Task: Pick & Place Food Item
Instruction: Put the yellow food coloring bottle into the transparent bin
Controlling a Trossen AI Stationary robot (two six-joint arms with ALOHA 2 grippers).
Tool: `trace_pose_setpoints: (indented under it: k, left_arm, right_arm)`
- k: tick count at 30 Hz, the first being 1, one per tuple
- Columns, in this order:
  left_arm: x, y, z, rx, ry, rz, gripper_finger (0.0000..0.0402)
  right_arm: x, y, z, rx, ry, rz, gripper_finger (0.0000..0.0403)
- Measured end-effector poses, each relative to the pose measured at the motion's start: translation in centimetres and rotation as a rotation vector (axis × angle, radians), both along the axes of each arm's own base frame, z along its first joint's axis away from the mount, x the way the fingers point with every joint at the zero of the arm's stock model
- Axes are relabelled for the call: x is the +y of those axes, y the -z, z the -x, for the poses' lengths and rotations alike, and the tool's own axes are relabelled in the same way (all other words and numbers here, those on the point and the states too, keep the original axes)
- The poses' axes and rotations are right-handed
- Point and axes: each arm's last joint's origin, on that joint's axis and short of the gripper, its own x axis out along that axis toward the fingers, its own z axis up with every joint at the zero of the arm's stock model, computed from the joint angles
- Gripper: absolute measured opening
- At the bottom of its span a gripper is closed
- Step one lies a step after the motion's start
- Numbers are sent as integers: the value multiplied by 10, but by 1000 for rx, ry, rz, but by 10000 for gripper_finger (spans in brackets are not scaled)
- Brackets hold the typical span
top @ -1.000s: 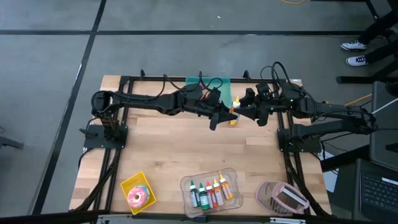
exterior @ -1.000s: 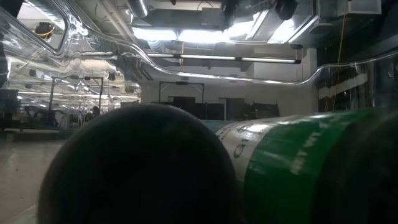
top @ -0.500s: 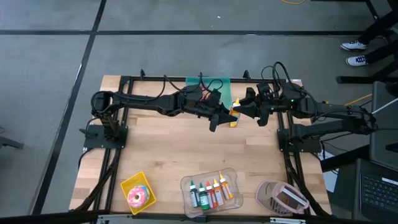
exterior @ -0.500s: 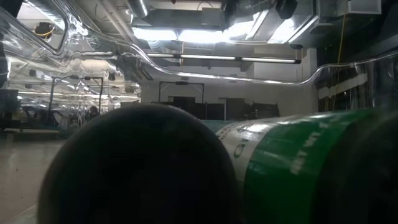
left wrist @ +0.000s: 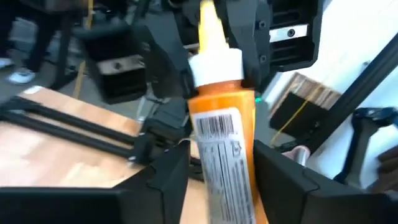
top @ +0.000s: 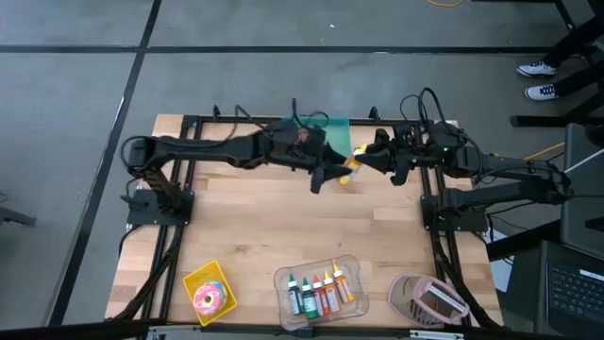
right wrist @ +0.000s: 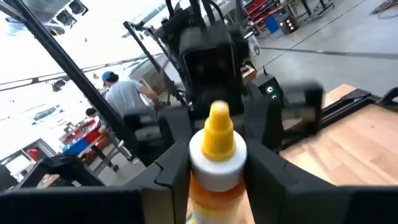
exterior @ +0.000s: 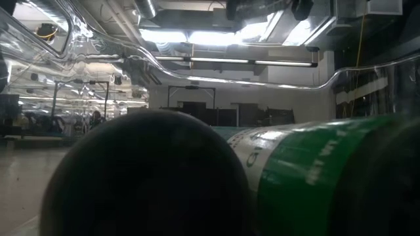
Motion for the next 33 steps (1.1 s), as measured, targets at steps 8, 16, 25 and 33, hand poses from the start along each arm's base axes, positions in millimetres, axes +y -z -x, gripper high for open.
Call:
trace_pose_setpoints:
  k: [8, 16, 25, 33]
  left_arm:
    - [11, -47, 56, 19, -224, -152, 189]
    - [9, -56, 89, 136, -269, -177, 182]
    - [8, -45, 87, 236, -248, -163, 177]
    - [9, -38, 81, 253, -228, -173, 171]
  right_arm:
    - [15, -18, 4, -40, -183, -30, 119]
    - [33, -24, 5, -42, -231, -70, 119]
    - [64, -8, 4, 172, -435, -243, 118]
    - [102, 20, -15, 451, -607, -437, 118]
